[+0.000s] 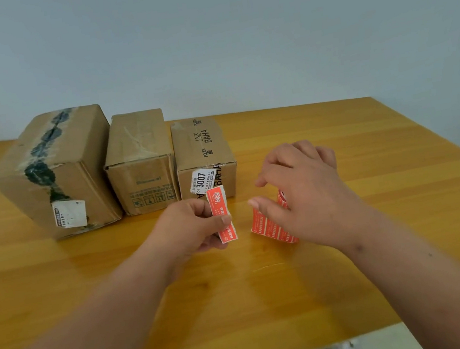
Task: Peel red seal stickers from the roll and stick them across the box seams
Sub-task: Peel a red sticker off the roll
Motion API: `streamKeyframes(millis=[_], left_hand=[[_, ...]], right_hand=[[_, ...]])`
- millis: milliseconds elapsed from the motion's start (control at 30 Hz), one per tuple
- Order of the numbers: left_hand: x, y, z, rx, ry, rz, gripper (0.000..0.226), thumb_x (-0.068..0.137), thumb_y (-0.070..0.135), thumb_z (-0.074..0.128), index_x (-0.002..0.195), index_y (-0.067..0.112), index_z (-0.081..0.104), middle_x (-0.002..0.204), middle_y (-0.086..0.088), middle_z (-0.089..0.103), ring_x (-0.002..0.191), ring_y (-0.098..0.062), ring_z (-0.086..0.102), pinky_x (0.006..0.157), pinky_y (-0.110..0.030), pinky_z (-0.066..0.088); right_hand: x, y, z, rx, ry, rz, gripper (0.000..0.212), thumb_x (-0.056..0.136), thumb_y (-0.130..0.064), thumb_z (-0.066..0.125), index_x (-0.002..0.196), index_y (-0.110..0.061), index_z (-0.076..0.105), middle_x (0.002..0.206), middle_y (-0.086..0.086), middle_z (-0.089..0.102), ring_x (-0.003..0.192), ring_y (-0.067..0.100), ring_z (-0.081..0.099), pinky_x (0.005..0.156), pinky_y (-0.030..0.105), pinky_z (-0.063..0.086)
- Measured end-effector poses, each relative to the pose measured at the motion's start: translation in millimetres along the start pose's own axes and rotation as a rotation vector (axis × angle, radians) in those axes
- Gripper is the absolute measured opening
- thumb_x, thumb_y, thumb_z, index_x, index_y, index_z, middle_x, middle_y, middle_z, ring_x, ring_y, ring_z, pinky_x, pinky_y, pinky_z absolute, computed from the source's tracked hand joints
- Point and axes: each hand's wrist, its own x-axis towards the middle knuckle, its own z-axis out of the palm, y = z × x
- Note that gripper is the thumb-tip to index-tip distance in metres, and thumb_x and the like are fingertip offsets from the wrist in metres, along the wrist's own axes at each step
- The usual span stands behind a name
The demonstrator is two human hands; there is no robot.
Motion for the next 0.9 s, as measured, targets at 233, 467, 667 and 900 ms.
streamKeyframes(millis=[233, 467, 667, 900], left_hand=[[-16, -3, -23, 0.018, -0.097, 0.039, 0.015, 0.079, 0.011, 0.076, 0.092, 0.005, 0.072, 0.086, -0.011, 0.076, 0.090, -0.030, 0.072, 0.093, -0.050, 0.054], [-30, -15, -46, 0.055, -0.199, 0.036, 0.007, 0.077, 0.009, 0.077, 0.076, 0.015, 0.074, 0.074, -0.003, 0.073, 0.072, -0.014, 0.069, 0.071, -0.030, 0.052], [-36, -25, -56, -0.080, -0.051, 0.098, 0.017, 0.080, 0.011, 0.074, 0.096, 0.010, 0.068, 0.084, -0.005, 0.074, 0.078, -0.018, 0.068, 0.083, -0.040, 0.055], [-46, -31, -48, -0.213, 0.098, 0.238, 0.012, 0.083, 0.012, 0.071, 0.090, 0.011, 0.061, 0.076, -0.005, 0.070, 0.073, -0.016, 0.065, 0.080, -0.039, 0.053]], right_hand=[[1, -54, 9, 0.431, -0.136, 0.315, 0.022, 0.091, -0.034, 0.056, 0.112, -0.025, 0.060, 0.095, -0.009, 0.057, 0.084, 0.008, 0.050, 0.074, 0.016, 0.038], [-3, -76, 22, 0.784, -0.242, 0.470, 0.017, 0.093, -0.030, 0.055, 0.079, -0.022, 0.061, 0.063, -0.009, 0.057, 0.061, 0.009, 0.053, 0.058, 0.025, 0.040], [-7, -87, 24, 0.888, -0.219, 0.539, 0.022, 0.091, -0.027, 0.056, 0.071, -0.017, 0.059, 0.058, -0.001, 0.057, 0.055, 0.014, 0.049, 0.058, 0.037, 0.044], [-15, -94, 30, 1.109, -0.175, 0.585, 0.020, 0.089, -0.025, 0.061, 0.071, -0.016, 0.063, 0.054, 0.000, 0.054, 0.052, 0.013, 0.046, 0.052, 0.025, 0.037]])
